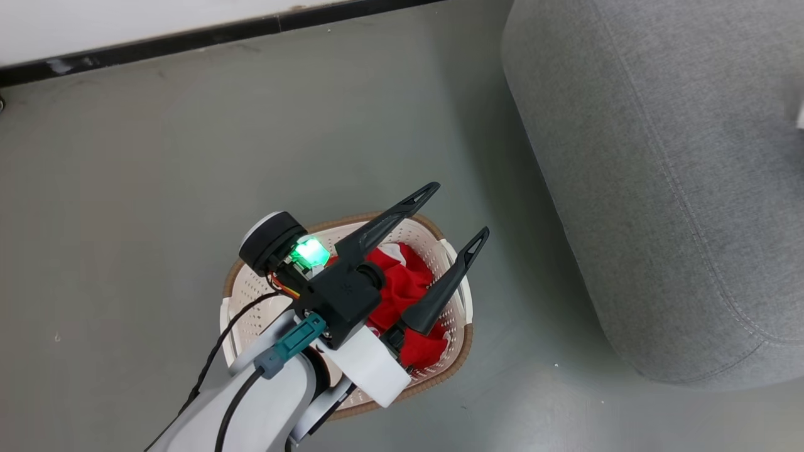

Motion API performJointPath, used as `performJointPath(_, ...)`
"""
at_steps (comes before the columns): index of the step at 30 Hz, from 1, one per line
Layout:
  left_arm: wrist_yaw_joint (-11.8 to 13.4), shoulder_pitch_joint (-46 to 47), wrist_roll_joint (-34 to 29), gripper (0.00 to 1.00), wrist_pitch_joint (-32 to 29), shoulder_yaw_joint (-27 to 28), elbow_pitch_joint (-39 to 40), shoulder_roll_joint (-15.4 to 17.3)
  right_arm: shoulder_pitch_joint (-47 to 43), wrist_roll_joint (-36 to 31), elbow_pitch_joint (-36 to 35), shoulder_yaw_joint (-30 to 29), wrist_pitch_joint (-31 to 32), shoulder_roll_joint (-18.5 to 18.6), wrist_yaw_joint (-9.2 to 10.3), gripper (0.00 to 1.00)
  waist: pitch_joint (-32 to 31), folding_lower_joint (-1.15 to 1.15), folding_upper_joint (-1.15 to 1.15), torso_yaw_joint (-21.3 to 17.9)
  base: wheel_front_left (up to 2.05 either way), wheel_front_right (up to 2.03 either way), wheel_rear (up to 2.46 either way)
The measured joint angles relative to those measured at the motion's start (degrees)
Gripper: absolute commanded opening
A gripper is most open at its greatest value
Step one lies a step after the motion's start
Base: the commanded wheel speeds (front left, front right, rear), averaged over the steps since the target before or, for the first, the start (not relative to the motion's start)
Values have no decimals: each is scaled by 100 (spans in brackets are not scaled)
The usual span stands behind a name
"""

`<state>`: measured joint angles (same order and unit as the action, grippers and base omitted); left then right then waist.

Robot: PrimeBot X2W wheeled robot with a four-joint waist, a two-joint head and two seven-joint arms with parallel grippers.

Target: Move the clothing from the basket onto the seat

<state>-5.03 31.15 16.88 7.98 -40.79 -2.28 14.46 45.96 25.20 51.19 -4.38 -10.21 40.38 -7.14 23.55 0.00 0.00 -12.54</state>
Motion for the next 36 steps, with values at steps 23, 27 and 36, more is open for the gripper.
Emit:
performJointPath(23, -2, 83, -37, 100, 221, -11, -342, 10, -761, -96, 525, 313, -249, -943, 0, 29, 19, 0, 0, -82, 0, 0, 0)
performJointPath(27, -2, 77, -9, 100, 267, -12, -428, 11, -844, -110, 579, 344, -298, -954, 0, 83, -62, 0, 0, -105, 0, 0, 0)
performJointPath(36, -3, -21, 55, 100, 359, -13, -539, 2, -995, -215, 563, 577, -308, -1145, 0, 100, -268, 0, 0, -164, 0, 0, 0)
